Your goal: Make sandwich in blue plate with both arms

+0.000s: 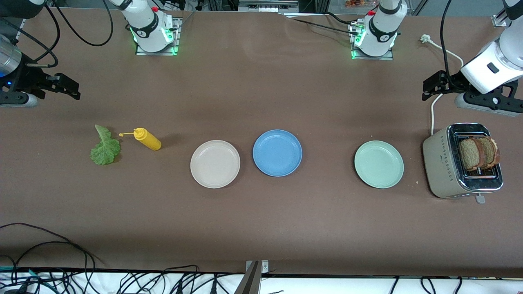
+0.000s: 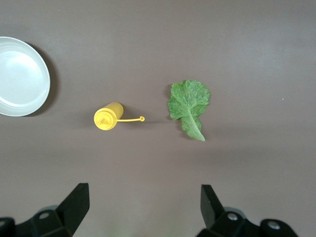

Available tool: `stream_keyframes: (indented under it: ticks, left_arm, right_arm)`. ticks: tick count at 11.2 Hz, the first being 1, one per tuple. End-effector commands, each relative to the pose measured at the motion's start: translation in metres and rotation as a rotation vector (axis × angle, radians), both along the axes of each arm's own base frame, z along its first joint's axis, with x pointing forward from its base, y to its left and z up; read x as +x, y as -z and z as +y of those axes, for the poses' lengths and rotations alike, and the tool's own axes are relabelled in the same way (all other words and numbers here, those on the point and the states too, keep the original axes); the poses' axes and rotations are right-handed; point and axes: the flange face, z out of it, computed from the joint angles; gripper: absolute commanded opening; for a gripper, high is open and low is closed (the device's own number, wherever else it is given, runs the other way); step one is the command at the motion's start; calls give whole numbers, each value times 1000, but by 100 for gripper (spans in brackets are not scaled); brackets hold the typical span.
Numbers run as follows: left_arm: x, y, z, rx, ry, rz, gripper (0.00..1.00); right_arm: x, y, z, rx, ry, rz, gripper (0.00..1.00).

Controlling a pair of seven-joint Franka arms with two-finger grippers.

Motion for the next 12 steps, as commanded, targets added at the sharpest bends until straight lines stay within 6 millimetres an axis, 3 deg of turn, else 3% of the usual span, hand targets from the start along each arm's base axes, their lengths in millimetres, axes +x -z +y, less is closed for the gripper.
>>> stream_keyframes:
  ticks: [1,8,12]
  left_arm:
    - [-4,-9,-1,-12,2,1,100]
    - [-4,-9,0,-12,-2,1,100]
    - [-4,-9,3,-14,-6,2,100]
  right_arm:
    - [-4,-1,-2,-4,5,-11,100]
    - [-4,-1,-3,-4,7,-4,100]
    - [-1,9,-1,-2,-13,20,100]
